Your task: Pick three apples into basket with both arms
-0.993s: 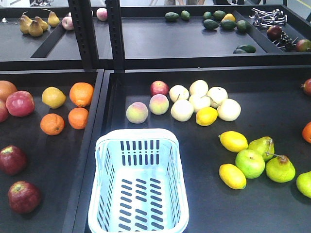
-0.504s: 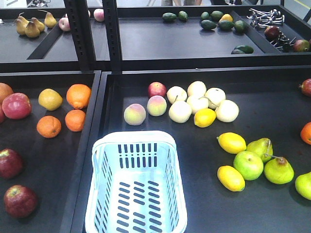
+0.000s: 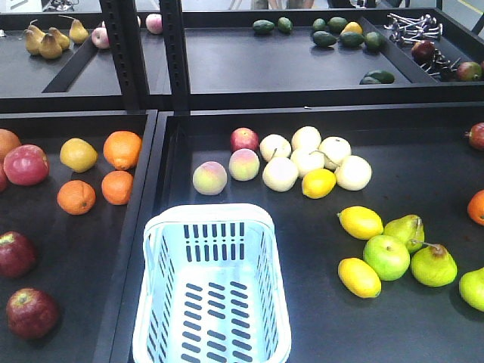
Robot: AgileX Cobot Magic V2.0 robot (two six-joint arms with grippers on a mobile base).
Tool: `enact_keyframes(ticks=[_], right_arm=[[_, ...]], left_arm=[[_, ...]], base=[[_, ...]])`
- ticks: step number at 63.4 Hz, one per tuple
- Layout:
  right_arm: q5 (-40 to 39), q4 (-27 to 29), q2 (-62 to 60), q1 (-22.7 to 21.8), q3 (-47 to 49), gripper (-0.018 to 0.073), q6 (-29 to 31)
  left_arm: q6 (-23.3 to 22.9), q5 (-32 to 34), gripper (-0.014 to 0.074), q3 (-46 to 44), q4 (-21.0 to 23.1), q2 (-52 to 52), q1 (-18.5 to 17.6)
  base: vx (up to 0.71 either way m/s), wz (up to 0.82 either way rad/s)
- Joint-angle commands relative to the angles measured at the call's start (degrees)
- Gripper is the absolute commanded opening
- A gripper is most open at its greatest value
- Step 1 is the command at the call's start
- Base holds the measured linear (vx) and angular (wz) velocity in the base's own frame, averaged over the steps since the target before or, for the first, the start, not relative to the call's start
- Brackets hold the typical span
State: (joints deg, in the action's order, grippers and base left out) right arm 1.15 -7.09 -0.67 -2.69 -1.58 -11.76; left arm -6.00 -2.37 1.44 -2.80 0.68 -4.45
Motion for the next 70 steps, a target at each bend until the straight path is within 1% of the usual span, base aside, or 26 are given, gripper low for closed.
enact_keyframes(ticks=[1, 13, 22, 31, 36, 40, 46, 55, 59, 65, 70], right_arm=[[-4.2, -0.6, -0.8, 0.0, -0.8, -0.0009, 0.0], [-4.2, -0.6, -0.8, 0.0, -0.8, -0.0009, 0.0], [-4.2, -0.6, -0.8, 0.0, -0.8, -0.0009, 0.0], [-4.2, -0.6, -0.8, 0.0, -0.8, -0.0009, 0.0], [-4.2, -0.6, -0.8, 0.0, -0.8, -0.0009, 0.0], [-4.2, -0.6, -0.8, 0.0, -0.8, -0.0009, 0.0], [-4.2, -0.6, -0.8, 0.0, -0.8, -0.0009, 0.0], [-4.2, -0.6, -0.8, 0.0, -0.8, -0.0009, 0.0], [-4.2, -0.6, -0.8, 0.0, -0.8, -0.0009, 0.0], [-4.2, -0.6, -0.8, 0.0, -0.8, -0.0009, 0.0], [-4.2, -0.6, -0.8, 0.0, -0.8, -0.0009, 0.0]], left_arm=[[-0.4, 4.3, -0.0006, 0.0, 0.5, 0.9, 0.1], [-0.4, 4.9, -0.0006, 0.0, 0.5, 0.9, 0.1], [-0.4, 7.0, -0.0006, -0.5, 0.6, 0.9, 0.1], [-0.5, 2.4, -0.0006, -5.2, 3.6, 0.3, 0.1], [-0.5, -2.8, -0.0006, -10.0, 3.9, -2.2, 0.1], [-0.5, -7.0, -0.0006, -14.6, 5.1, -5.1, 0.1], [-0.4, -15.0, -0.0006, -22.7, 6.5, -12.4, 0.1], [-0.1, -26.4, -0.0006, -35.0, 6.6, -23.9, 0.1], [1.3, -30.9, -0.0006, -39.2, 6.5, -28.6, 0.1], [5.7, -37.2, -0.0006, -45.6, 6.5, -34.7, 0.1], [7.8, -40.6, -0.0006, -48.9, 6.5, -38.3, 0.1]], base=[[0.0, 0.0], [0.0, 0.0], [0.0, 0.0], [0.0, 0.0], [0.0, 0.0], [0.0, 0.0], [0.0, 0.0], [0.0, 0.0], [0.0, 0.0], [0.0, 0.0], [0.0, 0.0]])
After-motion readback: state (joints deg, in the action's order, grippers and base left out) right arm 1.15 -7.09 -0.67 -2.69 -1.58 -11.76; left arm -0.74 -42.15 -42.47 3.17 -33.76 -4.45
